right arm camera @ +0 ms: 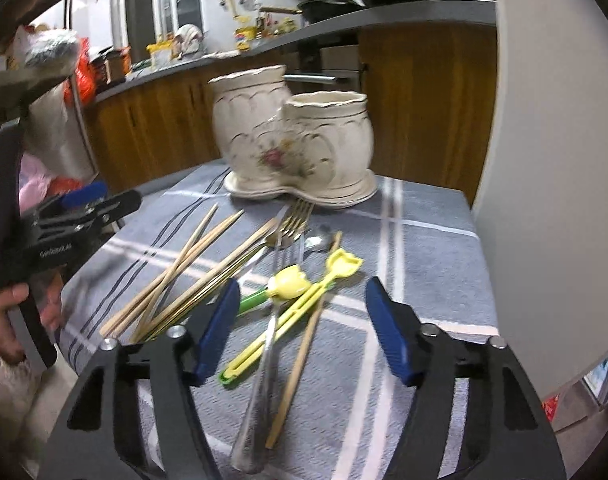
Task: Organize utensils
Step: 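Lower the left tool onto a wooden chopstick while the right tool approaches the green spoon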
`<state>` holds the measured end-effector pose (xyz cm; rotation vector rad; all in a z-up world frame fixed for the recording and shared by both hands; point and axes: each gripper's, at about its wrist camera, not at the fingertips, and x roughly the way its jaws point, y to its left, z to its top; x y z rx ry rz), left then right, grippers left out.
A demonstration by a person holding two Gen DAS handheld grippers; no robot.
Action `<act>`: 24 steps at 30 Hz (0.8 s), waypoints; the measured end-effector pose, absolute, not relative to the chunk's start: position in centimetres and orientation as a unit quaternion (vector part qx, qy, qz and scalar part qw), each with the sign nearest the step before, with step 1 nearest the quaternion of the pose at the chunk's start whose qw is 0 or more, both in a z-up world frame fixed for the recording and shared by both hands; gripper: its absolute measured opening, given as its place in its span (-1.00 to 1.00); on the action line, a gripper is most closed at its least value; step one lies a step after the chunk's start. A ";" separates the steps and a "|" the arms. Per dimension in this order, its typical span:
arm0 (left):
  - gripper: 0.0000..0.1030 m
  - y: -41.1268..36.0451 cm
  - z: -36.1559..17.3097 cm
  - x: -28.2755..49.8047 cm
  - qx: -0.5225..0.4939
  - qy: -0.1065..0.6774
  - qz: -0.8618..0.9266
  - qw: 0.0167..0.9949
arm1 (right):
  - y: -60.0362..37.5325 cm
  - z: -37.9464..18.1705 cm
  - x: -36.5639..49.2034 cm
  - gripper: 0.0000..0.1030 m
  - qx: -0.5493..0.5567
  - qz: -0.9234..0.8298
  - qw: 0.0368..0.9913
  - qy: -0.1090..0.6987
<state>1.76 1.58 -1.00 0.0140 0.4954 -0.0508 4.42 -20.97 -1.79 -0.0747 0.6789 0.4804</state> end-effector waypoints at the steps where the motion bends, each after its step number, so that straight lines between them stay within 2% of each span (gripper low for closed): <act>1: 0.78 1.5 -1.1 1.8 0.008 0.247 -0.027 0.969 | -20.7 -2.0 4.5 0.09 -0.033 0.241 0.910 0.337; 2: 0.75 1.4 -1.1 1.8 0.009 0.249 -0.031 0.968 | -20.5 -2.1 4.5 0.03 -0.030 0.247 0.906 0.343; 8: 0.42 -0.9 -1.5 1.5 0.008 0.276 -0.108 0.955 | -21.6 -1.3 5.4 0.03 -0.053 0.181 0.929 0.319; 10: 0.25 -2.5 -1.7 1.5 0.013 0.292 -0.144 0.946 | -22.5 -1.3 6.0 0.03 -0.048 0.167 0.932 0.319; 15: -0.01 -6.8 -2.5 1.5 0.068 0.318 -0.197 0.925 | -23.8 -1.8 6.7 0.03 -0.030 0.166 0.931 0.323; 24: -0.47 -9.8 -3.6 2.3 0.101 0.362 -0.236 0.896 | -24.9 -2.6 7.0 0.01 -0.007 0.182 0.925 0.333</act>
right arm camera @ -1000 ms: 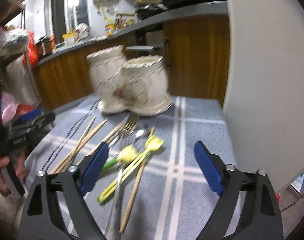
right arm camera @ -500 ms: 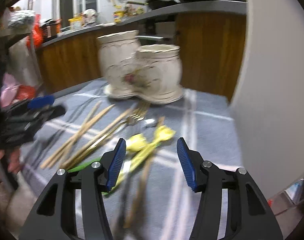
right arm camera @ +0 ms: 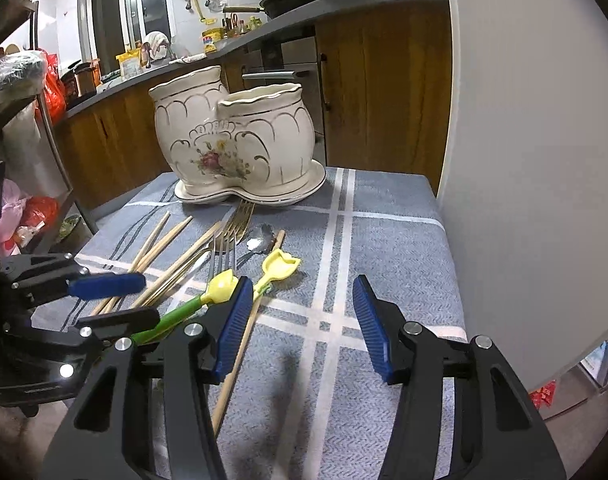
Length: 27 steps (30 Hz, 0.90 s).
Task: Organize utensils
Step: 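Lower the left tool onto a wooden chopstick while the right tool approaches the green spoon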
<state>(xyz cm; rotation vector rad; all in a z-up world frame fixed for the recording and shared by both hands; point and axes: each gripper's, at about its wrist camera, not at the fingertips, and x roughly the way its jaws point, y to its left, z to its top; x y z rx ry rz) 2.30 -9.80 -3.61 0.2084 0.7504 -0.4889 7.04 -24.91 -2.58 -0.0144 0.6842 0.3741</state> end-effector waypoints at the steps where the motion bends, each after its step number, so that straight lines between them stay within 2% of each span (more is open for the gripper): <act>1: -0.51 -10.0 -3.6 2.5 0.104 0.368 -0.239 0.892 | -25.0 -2.7 7.0 0.01 -0.007 0.184 0.924 0.334; 7: -0.51 -10.4 -3.5 3.6 0.117 0.404 -0.245 0.873 | -25.0 -2.7 6.8 0.01 -0.014 0.194 0.924 0.329; 11: -0.51 -10.0 -3.2 3.9 0.120 0.395 -0.226 0.882 | -25.0 -2.7 6.7 0.01 -0.009 0.205 0.922 0.329; 16: -0.51 -6.4 -2.4 4.5 0.084 0.389 -0.180 0.899 | -24.0 -2.7 6.1 0.01 0.008 0.254 0.905 0.342; 27: -0.53 -1.4 -4.0 7.7 0.026 0.425 -0.084 0.901 | -22.5 -2.8 5.7 0.01 -0.019 0.245 0.909 0.336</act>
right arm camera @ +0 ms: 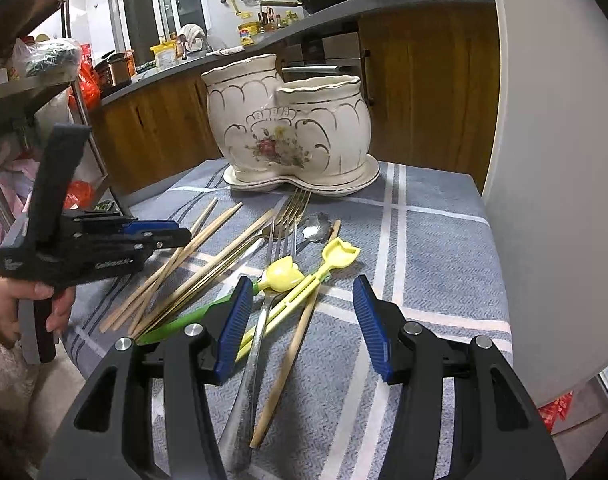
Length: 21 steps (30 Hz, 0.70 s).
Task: Organize utensils
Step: 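Lower the left tool onto a wooden chopstick while the right tool approaches the green spoon, then close the left tool on the chopstick while the right tool grasps the green-yellow spoon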
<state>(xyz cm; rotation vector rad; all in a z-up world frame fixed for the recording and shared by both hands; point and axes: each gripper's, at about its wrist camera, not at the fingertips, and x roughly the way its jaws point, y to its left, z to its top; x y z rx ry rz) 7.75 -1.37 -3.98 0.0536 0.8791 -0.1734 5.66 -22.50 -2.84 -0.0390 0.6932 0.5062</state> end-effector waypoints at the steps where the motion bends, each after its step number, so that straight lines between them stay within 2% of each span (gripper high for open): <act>1: -0.63 -1.1 -4.1 8.0 0.021 0.427 -0.083 0.900 | -22.5 -2.9 5.6 0.01 -0.022 0.245 0.909 0.336; 10: -0.87 -0.8 -4.7 10.2 0.039 0.438 -0.063 0.896 | -22.7 -2.9 5.6 0.01 -0.021 0.246 0.910 0.333; 21: -0.89 -0.8 -4.6 8.9 0.045 0.441 -0.064 0.894 | -22.5 -3.0 5.7 0.01 -0.011 0.260 0.901 0.348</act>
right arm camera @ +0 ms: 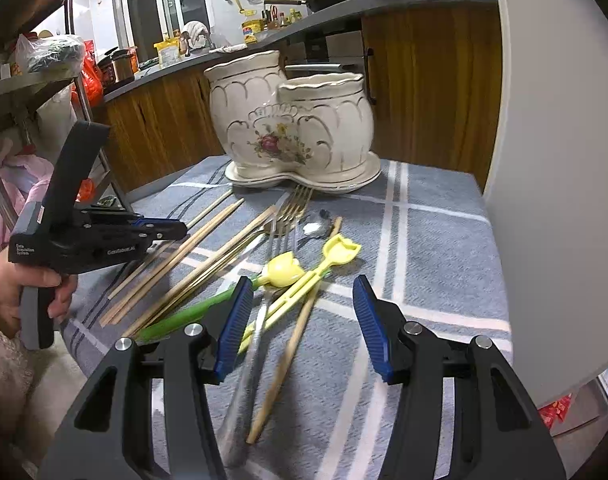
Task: Organize utensils
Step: 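Close the left tool on the chopstick while the right tool grasps the green-yellow spoon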
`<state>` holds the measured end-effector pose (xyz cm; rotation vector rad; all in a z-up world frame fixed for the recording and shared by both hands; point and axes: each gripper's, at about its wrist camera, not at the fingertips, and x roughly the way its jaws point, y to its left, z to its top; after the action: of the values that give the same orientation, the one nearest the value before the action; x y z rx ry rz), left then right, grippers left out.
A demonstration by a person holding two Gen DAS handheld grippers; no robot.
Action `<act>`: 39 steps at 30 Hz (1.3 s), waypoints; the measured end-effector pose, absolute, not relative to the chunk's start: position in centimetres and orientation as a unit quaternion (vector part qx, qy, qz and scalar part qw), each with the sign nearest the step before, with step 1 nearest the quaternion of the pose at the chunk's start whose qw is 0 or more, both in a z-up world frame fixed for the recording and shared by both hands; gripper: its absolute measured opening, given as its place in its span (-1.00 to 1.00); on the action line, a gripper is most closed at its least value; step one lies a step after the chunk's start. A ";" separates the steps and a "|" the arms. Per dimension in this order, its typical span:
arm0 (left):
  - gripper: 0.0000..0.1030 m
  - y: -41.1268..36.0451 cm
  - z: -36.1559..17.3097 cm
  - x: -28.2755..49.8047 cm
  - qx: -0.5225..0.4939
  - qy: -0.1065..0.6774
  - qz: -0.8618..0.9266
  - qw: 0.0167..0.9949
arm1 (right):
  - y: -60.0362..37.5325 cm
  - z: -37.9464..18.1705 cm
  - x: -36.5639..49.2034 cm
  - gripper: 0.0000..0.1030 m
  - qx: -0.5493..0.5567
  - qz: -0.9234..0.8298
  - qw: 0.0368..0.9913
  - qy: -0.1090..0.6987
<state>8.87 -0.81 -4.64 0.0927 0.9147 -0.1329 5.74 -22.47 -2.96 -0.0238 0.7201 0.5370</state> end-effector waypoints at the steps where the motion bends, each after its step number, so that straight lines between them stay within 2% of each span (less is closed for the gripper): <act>1: -0.90 -0.9 -4.8 8.6 0.043 0.438 -0.064 0.896 | -22.3 -3.0 5.8 0.01 -0.007 0.262 0.898 0.355; 7: -0.91 -0.5 -4.8 6.6 0.027 0.403 -0.078 0.912 | -20.2 -2.8 5.2 0.01 0.010 0.271 0.882 0.386; 13: -0.91 -0.2 -3.5 4.6 0.007 0.363 -0.107 0.926 | -17.5 -2.3 5.4 -0.16 0.017 0.258 0.870 0.420; 16: -0.91 -0.2 -2.9 3.8 0.003 0.347 -0.119 0.930 | -16.6 -2.7 6.1 -0.31 0.029 0.236 0.862 0.447; 24: -0.90 0.3 -1.7 2.5 -0.010 0.322 -0.150 0.935 | -15.4 -4.2 7.9 -0.32 0.039 0.176 0.847 0.500; 31: -0.90 0.9 -1.1 2.0 -0.021 0.311 -0.167 0.935 | -15.9 -4.3 9.1 -0.34 0.063 0.133 0.854 0.499; 33: -0.90 0.9 -1.0 1.8 -0.021 0.310 -0.171 0.935 | -15.9 -4.3 9.3 -0.43 0.066 0.124 0.855 0.499; 34: -0.90 1.0 -1.0 1.8 -0.021 0.309 -0.172 0.935 | -15.9 -4.4 9.4 -0.53 0.066 0.118 0.856 0.499; 39: -0.90 1.5 -0.8 1.6 -0.027 0.304 -0.174 0.936 | -14.7 -4.4 9.1 -0.60 0.029 0.117 0.865 0.488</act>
<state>1.59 1.46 -0.78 -0.0559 0.6220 -0.3560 9.07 -14.66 -4.45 0.0611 1.0217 0.2448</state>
